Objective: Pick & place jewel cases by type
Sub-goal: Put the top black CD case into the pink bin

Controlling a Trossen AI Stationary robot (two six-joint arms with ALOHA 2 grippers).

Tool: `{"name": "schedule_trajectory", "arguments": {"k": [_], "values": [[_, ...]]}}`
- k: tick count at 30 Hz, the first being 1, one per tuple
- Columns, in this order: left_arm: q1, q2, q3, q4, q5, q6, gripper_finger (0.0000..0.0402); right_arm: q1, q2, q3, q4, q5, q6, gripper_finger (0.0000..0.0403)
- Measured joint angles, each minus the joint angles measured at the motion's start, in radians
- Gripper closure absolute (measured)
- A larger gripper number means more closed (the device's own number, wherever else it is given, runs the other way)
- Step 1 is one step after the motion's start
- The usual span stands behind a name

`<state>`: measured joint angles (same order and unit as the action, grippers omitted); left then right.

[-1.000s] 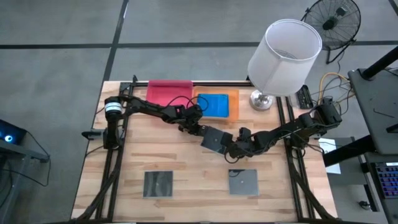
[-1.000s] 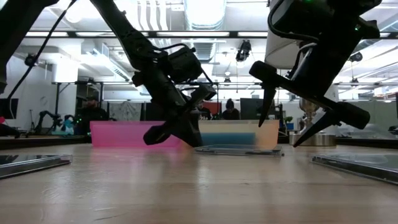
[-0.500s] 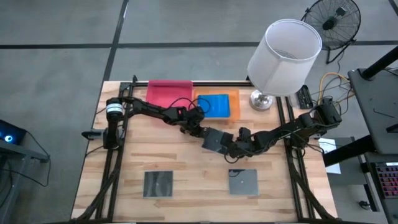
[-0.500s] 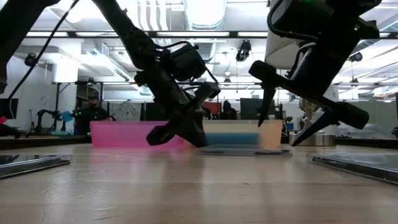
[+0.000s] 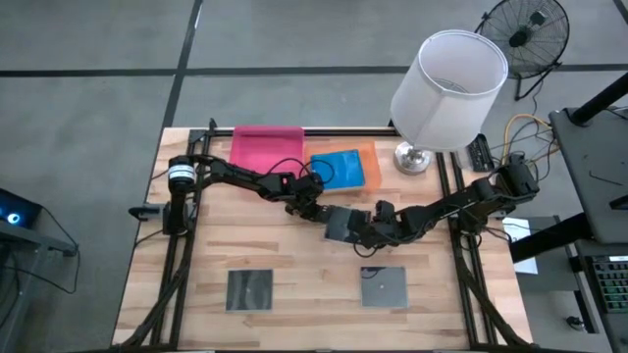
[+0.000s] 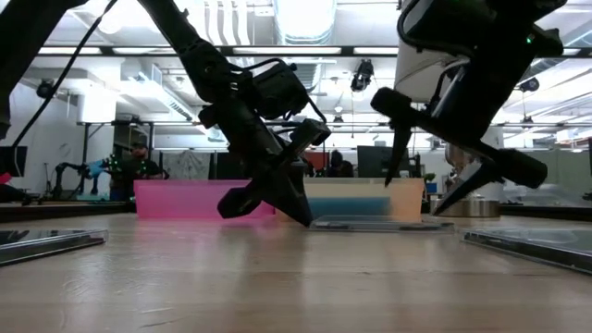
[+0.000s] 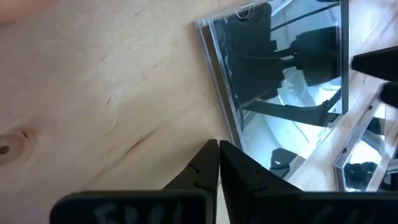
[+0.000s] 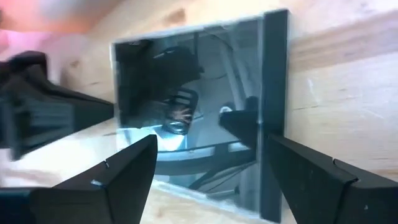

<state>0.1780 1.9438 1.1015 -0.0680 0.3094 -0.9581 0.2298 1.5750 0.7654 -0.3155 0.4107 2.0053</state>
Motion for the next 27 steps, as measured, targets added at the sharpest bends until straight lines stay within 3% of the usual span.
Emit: {"name": "schedule_trajectory", "arguments": {"k": [6, 12, 27], "values": [[0.000, -0.001, -0.001, 0.001, -0.001, 0.000, 0.0401, -0.004, -0.031, 0.001, -0.020, 0.009, -0.038, 0.0104], [0.000, -0.001, -0.002, 0.001, -0.003, -0.010, 0.0402, 0.002, -0.036, -0.001, -0.168, -0.017, 0.032, 0.0106], [-0.019, -0.003, -0.002, 0.001, -0.024, -0.046, 0.0402, -0.006, 0.000, -0.001, -0.119, -0.046, -0.066, 0.0106]]}}
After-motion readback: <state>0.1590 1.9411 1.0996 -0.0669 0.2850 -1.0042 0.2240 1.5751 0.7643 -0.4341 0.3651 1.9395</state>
